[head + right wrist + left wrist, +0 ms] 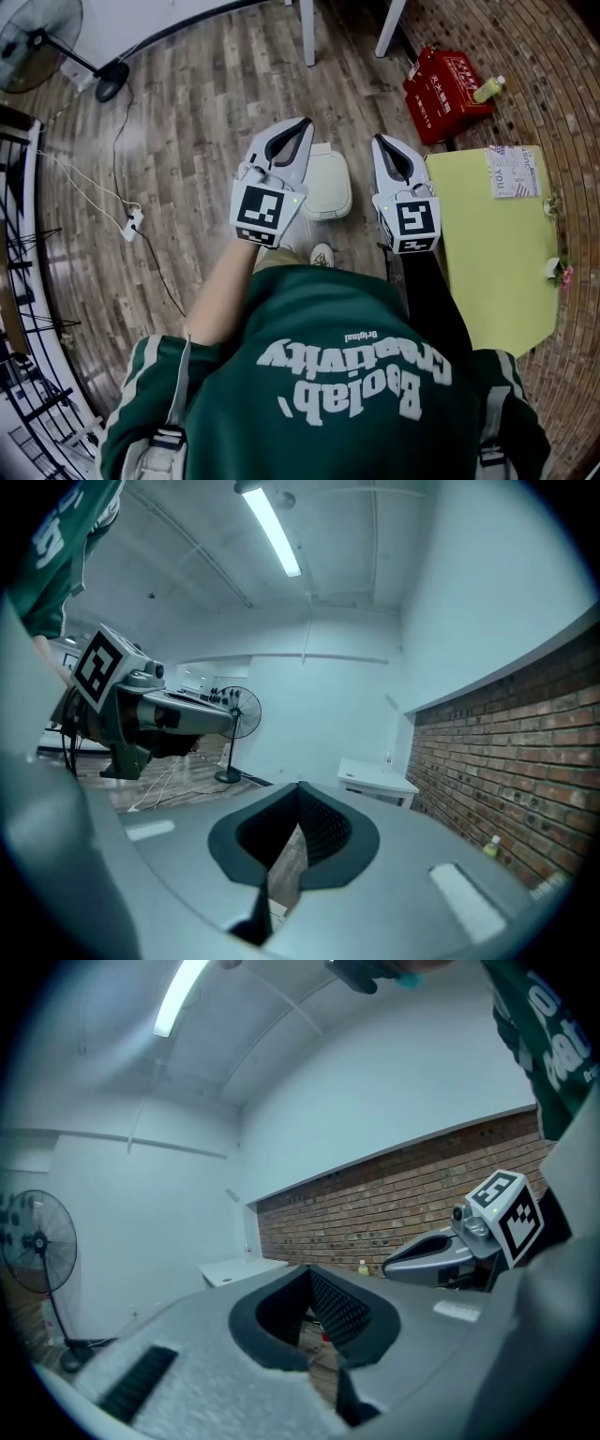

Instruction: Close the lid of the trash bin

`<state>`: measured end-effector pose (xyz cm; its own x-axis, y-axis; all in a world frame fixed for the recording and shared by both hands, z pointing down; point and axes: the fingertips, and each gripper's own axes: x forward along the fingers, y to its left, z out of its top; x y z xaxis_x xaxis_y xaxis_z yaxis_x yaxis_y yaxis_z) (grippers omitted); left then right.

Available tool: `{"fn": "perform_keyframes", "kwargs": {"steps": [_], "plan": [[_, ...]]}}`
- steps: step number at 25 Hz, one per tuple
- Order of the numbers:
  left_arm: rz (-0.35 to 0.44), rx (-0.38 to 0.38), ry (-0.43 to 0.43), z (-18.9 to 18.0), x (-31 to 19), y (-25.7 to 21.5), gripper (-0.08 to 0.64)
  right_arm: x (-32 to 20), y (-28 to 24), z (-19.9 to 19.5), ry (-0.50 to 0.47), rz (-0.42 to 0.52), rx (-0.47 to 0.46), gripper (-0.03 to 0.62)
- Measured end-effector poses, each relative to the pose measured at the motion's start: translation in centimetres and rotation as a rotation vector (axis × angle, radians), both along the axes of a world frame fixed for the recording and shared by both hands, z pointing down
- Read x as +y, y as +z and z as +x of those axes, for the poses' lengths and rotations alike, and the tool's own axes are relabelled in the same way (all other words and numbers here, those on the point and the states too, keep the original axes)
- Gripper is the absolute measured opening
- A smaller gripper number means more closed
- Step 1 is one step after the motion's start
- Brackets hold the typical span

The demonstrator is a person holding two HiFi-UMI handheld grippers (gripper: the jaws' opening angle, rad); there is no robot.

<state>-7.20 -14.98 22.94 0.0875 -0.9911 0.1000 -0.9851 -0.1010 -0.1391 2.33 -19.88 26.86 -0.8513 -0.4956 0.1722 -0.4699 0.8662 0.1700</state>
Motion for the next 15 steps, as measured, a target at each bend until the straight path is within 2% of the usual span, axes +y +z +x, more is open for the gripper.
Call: {"fn": "perform_keyframes", "kwargs": {"steps": [15], "plan": [[-0.004,-0.016,0.016,0.78,-0.71,-0.06,0.003,-0.48,-0.52,0.53,0.001,0.012,-0.005,0.01]]}}
